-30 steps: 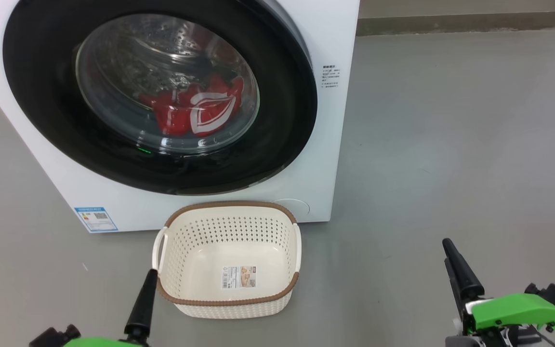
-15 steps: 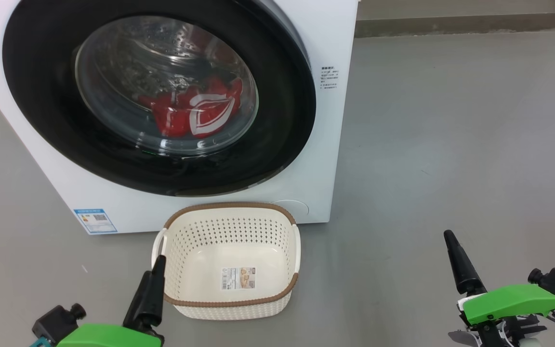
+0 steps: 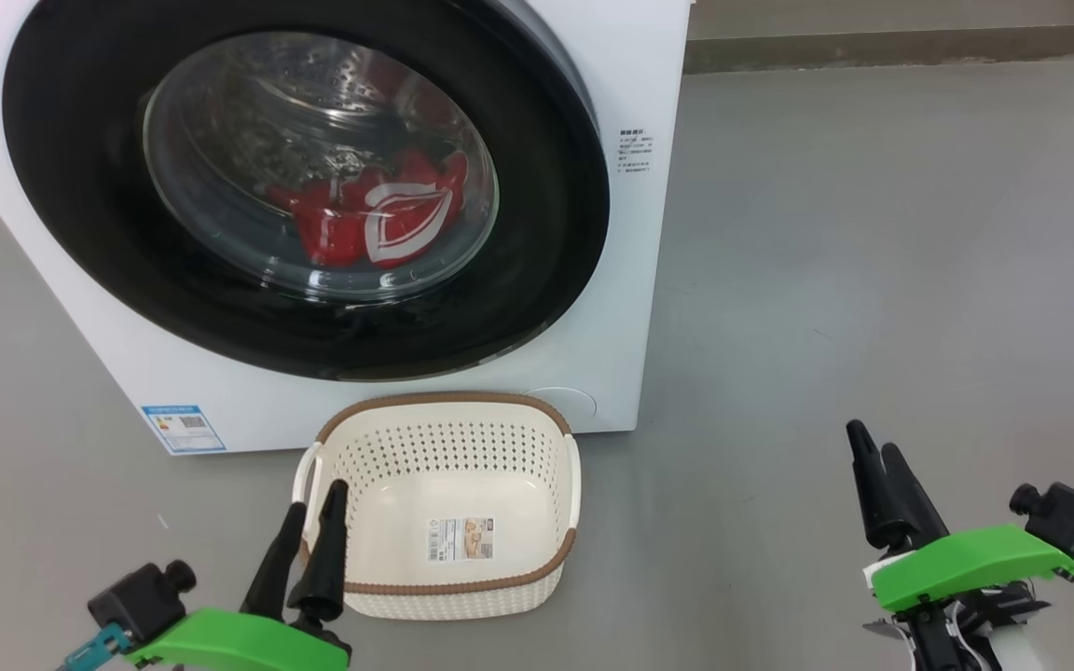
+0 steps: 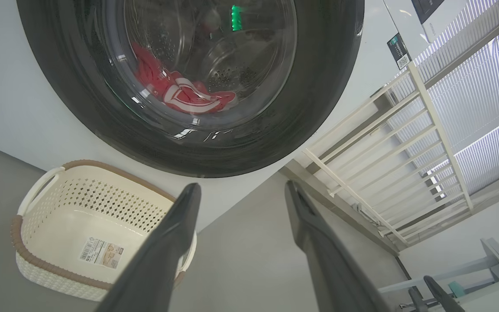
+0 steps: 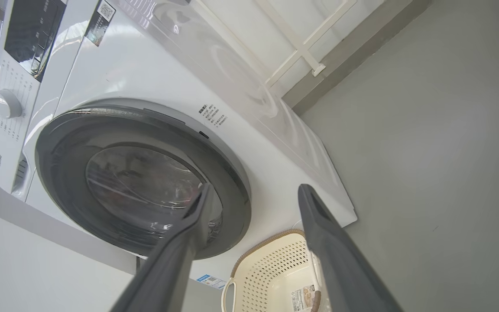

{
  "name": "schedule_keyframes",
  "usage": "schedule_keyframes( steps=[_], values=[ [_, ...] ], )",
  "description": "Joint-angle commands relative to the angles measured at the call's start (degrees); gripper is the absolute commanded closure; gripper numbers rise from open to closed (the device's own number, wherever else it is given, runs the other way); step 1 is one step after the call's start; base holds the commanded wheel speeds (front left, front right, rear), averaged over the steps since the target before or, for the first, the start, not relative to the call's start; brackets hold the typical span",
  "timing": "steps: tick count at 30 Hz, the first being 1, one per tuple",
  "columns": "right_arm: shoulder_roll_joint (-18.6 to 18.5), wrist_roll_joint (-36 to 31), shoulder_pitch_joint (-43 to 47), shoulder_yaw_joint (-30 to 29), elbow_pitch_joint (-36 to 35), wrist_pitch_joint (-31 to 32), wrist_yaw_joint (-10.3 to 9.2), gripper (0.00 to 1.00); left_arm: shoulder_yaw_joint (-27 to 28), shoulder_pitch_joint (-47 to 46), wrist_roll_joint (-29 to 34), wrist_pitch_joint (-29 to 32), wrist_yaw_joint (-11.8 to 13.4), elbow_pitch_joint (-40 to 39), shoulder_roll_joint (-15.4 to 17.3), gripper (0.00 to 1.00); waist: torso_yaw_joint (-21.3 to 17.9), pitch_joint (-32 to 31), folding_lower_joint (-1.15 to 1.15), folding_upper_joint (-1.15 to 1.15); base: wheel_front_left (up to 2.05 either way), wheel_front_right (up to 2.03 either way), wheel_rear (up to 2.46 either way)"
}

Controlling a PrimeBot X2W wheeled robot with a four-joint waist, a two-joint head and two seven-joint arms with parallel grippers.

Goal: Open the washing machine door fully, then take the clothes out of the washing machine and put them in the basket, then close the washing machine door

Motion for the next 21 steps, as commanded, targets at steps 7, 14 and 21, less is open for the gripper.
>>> schedule_keyframes(
  steps=[7, 14, 21],
  values=[
    [-0.61, -8.13, -3.95, 1.90, -1.82, -1.91, -0.03, 0.00, -0.02, -4.33, 8.20, -2.09, 1.57, -2.58, 0.90, 0.00, 0.00, 0.03, -0.01, 0.00, 0.00, 0.00, 0.00],
    [-0.72, -13.87, -4.79, 2.11, -1.83, -3.09, -0.03, 0.00, -0.82, -5.02, 13.42, -3.29, 2.59, -2.45, 0.96, 0.00, -0.04, 0.02, -0.01, 0.00, 0.00, 0.00, 0.00],
    [-0.82, -17.37, -5.46, 2.58, -1.79, -4.09, -0.03, 0.00, -1.30, -5.72, 17.79, -4.30, 3.51, -1.67, 1.02, 0.00, -0.05, 0.07, -0.01, 0.00, 0.00, 0.00, 0.00]
  ],
)
